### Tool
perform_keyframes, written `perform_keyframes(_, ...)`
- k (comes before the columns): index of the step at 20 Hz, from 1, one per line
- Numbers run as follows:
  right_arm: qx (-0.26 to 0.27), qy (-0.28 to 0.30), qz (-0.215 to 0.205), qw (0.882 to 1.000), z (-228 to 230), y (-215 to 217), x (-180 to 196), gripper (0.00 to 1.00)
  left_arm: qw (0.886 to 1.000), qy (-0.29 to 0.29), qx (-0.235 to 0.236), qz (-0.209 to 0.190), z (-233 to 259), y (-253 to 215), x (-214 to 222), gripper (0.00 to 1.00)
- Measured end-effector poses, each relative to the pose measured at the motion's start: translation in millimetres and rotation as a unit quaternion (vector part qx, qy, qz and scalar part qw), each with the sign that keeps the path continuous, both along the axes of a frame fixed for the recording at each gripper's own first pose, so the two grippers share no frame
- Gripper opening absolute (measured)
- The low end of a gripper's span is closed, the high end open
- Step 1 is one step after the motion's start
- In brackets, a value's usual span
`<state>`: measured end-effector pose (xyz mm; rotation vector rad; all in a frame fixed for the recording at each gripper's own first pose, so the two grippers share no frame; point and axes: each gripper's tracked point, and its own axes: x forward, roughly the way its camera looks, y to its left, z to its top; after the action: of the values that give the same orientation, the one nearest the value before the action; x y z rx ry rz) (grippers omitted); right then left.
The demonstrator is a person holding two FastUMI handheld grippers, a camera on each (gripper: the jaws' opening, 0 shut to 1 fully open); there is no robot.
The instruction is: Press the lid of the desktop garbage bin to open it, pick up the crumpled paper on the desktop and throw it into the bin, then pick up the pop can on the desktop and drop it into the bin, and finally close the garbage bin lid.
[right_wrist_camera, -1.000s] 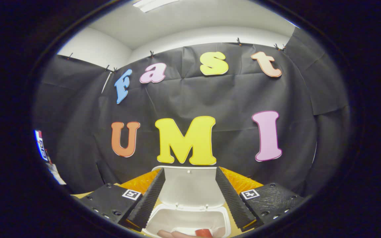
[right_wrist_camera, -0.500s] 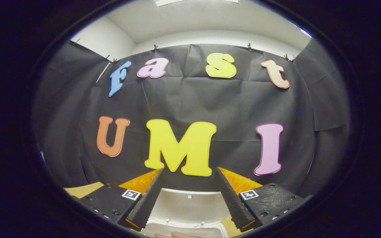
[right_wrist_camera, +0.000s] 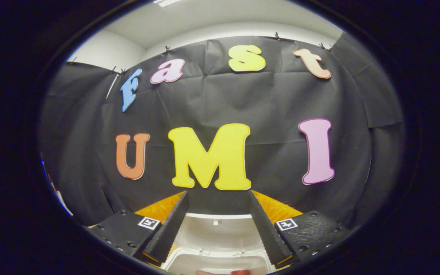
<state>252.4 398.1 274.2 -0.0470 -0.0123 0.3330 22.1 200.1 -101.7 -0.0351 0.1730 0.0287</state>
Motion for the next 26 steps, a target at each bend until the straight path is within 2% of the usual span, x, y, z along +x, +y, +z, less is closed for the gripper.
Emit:
perform_keyframes(3, -0.003, 0.002, 0.015, 1.000, -5, -6, -17, 0.94, 1.000, 0.005, -0.004, 0.002, 3, -7, -2, 0.96)
perform_keyframes(4, -0.006, 0.008, 0.017, 1.000, -9, -8, -23, 0.99, 1.000, 0.005, -0.004, 0.006, 3, -8, -4, 0.96)
perform_keyframes(6, -0.010, 0.026, 0.003, 1.000, -22, -19, -34, 0.94, 1.000, 0.001, -0.015, 0.006, 8, -15, -8, 0.96)
perform_keyframes(8, -0.023, 0.065, -0.013, 0.998, -53, -31, -40, 0.98, 1.000, -0.004, -0.021, 0.002, 15, -22, -13, 0.96)
perform_keyframes(9, -0.029, 0.090, -0.021, 0.995, -71, -36, -42, 0.93, 1.000, -0.004, -0.020, 0.003, 18, -24, -16, 0.96)
perform_keyframes(10, -0.026, 0.112, -0.013, 0.993, -86, -39, -47, 0.93, 1.000, -0.005, -0.017, 0.004, 21, -24, -19, 0.96)
perform_keyframes(11, -0.019, 0.129, -0.010, 0.991, -102, -39, -51, 0.98, 1.000, -0.010, -0.015, 0.004, 25, -26, -22, 0.96)
perform_keyframes(13, -0.010, 0.160, -0.028, 0.987, -128, -56, -54, 0.92, 1.000, -0.019, -0.015, 0.002, 29, -30, -26, 0.96)
perform_keyframes(14, -0.005, 0.179, -0.035, 0.983, -143, -63, -57, 0.95, 1.000, -0.022, -0.015, -0.002, 29, -34, -28, 0.96)
perform_keyframes(15, 0.002, 0.192, -0.038, 0.981, -155, -66, -59, 0.93, 1.000, -0.019, -0.010, -0.009, 29, -39, -28, 0.96)
perform_keyframes(18, 0.007, 0.176, -0.036, 0.984, -164, -67, -63, 0.87, 1.000, -0.022, -0.001, 0.005, 31, -29, -35, 0.96)
perform_keyframes(23, -0.047, 0.157, -0.046, 0.985, -176, -65, -79, 0.88, 0.999, -0.020, -0.021, 0.025, 36, -14, -46, 0.96)
perform_keyframes(26, -0.050, 0.166, -0.049, 0.984, -176, -65, -94, 0.88, 0.999, -0.020, -0.032, 0.019, 38, -18, -51, 0.96)
